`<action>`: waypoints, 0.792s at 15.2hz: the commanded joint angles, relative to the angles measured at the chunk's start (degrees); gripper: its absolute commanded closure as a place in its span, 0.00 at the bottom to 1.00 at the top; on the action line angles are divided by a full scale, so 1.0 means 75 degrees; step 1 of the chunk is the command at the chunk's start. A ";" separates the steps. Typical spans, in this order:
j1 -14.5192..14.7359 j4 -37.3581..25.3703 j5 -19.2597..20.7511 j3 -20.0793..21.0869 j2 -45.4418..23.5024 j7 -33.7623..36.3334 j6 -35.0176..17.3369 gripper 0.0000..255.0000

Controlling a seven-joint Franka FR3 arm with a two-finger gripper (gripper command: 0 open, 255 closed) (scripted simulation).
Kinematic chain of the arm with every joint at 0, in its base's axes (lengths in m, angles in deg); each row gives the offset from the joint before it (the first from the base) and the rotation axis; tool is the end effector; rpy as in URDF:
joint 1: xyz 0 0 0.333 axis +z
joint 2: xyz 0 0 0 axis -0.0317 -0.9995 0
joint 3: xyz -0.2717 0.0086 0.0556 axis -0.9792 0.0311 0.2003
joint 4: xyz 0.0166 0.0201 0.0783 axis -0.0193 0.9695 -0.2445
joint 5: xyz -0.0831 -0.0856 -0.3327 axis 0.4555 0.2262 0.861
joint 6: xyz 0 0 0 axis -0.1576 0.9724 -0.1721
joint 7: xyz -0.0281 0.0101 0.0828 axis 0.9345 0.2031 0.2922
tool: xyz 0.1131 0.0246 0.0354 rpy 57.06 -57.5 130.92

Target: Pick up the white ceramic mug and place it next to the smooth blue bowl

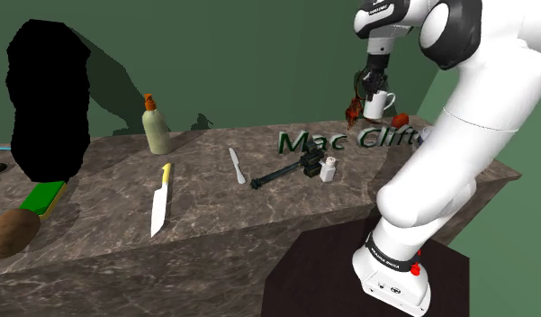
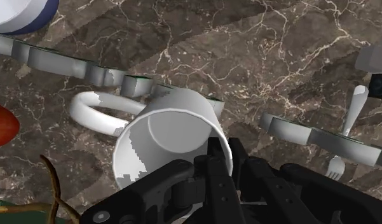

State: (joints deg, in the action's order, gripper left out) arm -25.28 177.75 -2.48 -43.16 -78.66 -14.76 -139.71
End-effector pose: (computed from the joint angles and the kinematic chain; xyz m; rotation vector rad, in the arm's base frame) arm 0.2759 -0.4278 0.4803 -3.0635 0.6008 0.2676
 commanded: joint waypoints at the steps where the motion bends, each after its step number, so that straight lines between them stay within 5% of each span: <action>1: -0.0149 0.0331 0.0193 -0.0150 0.0311 -0.0255 -0.0091 1.00; 12: -0.1009 0.1022 0.0880 -0.1104 0.1065 -0.1847 -0.0402 1.00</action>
State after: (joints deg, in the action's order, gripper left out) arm -32.32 185.00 3.70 -50.84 -71.08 -27.51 -142.44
